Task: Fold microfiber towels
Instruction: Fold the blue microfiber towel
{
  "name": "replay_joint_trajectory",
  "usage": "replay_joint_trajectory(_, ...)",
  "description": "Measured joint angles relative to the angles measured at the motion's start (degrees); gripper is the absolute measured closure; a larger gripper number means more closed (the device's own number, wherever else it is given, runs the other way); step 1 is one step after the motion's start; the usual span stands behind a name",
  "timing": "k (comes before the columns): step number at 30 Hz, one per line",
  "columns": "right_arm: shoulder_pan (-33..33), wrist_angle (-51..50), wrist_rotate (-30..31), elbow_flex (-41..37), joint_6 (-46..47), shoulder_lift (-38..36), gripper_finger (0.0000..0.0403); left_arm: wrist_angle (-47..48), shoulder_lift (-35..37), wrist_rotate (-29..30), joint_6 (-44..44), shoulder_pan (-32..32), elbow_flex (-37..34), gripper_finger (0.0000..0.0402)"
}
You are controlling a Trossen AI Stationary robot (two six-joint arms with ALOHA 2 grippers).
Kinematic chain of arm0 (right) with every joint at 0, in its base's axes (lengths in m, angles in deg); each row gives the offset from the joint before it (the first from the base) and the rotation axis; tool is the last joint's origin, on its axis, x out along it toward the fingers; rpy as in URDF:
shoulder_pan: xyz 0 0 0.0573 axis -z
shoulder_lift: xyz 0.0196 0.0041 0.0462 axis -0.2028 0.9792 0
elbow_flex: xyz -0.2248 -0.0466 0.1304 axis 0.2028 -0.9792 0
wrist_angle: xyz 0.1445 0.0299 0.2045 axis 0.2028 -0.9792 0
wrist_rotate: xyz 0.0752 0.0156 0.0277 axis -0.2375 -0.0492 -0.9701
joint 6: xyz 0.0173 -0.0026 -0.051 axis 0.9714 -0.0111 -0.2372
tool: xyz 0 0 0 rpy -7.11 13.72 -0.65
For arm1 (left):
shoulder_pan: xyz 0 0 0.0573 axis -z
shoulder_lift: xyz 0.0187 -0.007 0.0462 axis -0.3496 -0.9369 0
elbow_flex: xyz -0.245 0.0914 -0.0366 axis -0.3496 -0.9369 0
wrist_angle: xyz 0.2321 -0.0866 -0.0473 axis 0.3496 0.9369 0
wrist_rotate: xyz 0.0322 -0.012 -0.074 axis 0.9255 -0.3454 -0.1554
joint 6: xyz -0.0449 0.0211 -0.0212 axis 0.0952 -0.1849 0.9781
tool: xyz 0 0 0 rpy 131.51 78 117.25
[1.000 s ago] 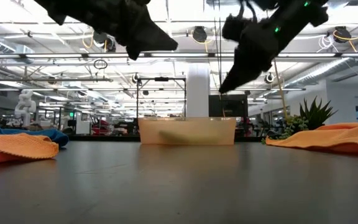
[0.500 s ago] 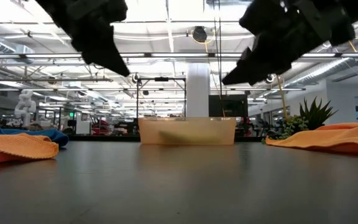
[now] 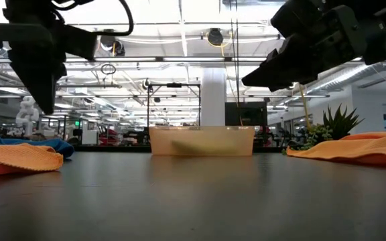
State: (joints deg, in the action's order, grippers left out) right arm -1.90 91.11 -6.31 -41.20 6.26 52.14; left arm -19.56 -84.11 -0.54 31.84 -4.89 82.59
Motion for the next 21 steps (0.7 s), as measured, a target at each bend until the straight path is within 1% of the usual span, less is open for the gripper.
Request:
replay_joint_trajectory(2,0.0,-0.01,0.0,0.0,-0.23,0.0,0.0358,0.18,-0.09,-1.44,-1.41,-0.41,0.0,0.034)
replay_joint_trajectory(4,0.0,-0.02,0.0,0.0,-0.18,0.0,0.0358,0.92,-0.64,-1.51,-1.7,-1.28,0.0,0.0308)
replay_joint_trajectory(8,-0.04,-0.45,-0.02,0.0,0.06,0.0,0.0358,4.17,-0.66,2.5,-1.15,-3.68,0.0,0.0244)
replay_joint_trajectory(11,-0.04,-0.63,0.0,0.0,0.14,0.0,0.0358,4.03,-0.7,3.3,-1.04,-5.88,0.0,0.021)
replay_joint_trajectory(15,-0.07,-0.68,-0.02,0.0,0.16,0.0,0.0358,4.1,-1.9,4.43,0.19,-8.26,0.0,0.019)
replay_joint_trajectory(21,-0.8,-0.59,0.05,0.0,0.18,0.0,0.0358,4.24,-6.66,4.55,2.64,-8.68,-0.02,0.0188)
